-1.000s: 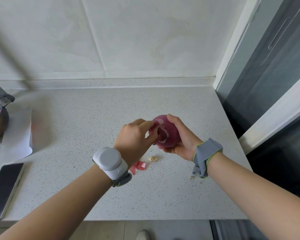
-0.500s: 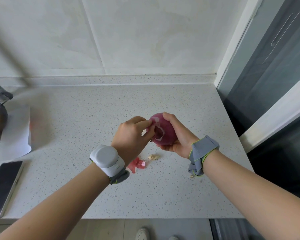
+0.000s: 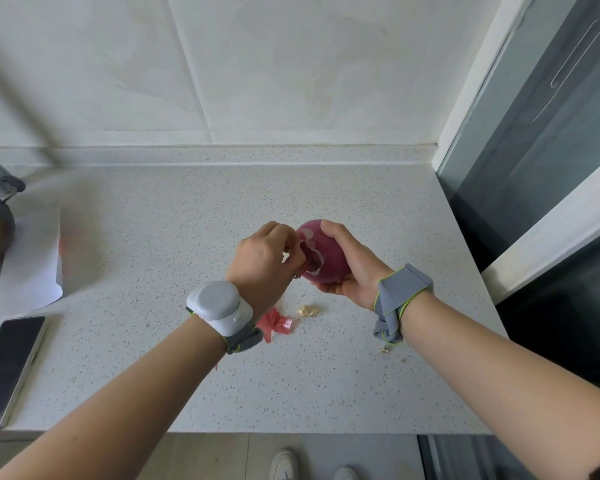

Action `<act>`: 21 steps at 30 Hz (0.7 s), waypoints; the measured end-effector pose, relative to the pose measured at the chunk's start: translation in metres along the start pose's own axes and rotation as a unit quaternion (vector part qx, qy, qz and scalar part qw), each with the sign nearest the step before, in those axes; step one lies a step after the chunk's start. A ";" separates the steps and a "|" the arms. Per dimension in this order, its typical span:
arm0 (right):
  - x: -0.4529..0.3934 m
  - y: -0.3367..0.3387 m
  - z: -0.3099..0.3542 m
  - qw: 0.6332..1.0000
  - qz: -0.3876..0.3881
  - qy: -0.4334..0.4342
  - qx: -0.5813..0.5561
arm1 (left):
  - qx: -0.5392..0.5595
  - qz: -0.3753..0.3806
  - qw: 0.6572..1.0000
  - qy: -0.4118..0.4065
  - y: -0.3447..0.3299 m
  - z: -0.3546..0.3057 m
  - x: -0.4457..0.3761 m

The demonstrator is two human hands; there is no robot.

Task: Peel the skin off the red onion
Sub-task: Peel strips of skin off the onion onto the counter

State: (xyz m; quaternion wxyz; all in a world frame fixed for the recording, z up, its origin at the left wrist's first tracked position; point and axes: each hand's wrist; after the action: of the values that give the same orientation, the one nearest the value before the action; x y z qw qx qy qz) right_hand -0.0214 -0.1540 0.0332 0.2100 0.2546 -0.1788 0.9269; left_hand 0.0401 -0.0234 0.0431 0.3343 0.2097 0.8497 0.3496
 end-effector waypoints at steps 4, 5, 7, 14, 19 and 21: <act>-0.002 -0.002 0.000 1.000 -0.012 0.018 -0.017 | 0.042 -0.015 0.995 0.087 -0.005 -0.005 -0.004; -0.002 -0.002 -0.001 0.999 -0.015 0.020 -0.026 | 0.054 -0.022 0.991 0.123 -0.006 -0.006 -0.004; -0.002 -0.003 -0.003 0.999 -0.018 0.022 -0.043 | 0.079 -0.039 0.978 0.188 -0.009 -0.009 -0.004; 0.002 0.004 -0.003 0.996 -0.038 0.030 -0.070 | 0.287 -0.030 0.912 0.291 -0.008 -0.022 0.000; 0.006 0.005 -0.002 0.997 -0.029 0.044 -0.059 | 0.352 -0.050 0.884 0.302 -0.008 -0.021 0.005; 0.008 0.003 -0.004 0.996 -0.023 0.044 -0.071 | 0.334 -0.062 0.889 0.307 -0.010 -0.021 0.004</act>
State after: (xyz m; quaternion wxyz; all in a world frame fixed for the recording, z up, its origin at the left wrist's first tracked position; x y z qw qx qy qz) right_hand -0.0306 -0.1524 0.0332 0.2565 0.2022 -0.2289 0.9170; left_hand 0.0214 -0.0368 0.0453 -0.0116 0.1377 0.9879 0.0706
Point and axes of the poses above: each hand's wrist, its own x-axis away from the middle knuckle, its own y-axis out of the back of the hand, z = x × y, and after that the axes turned 1 degree about -x, right-handed
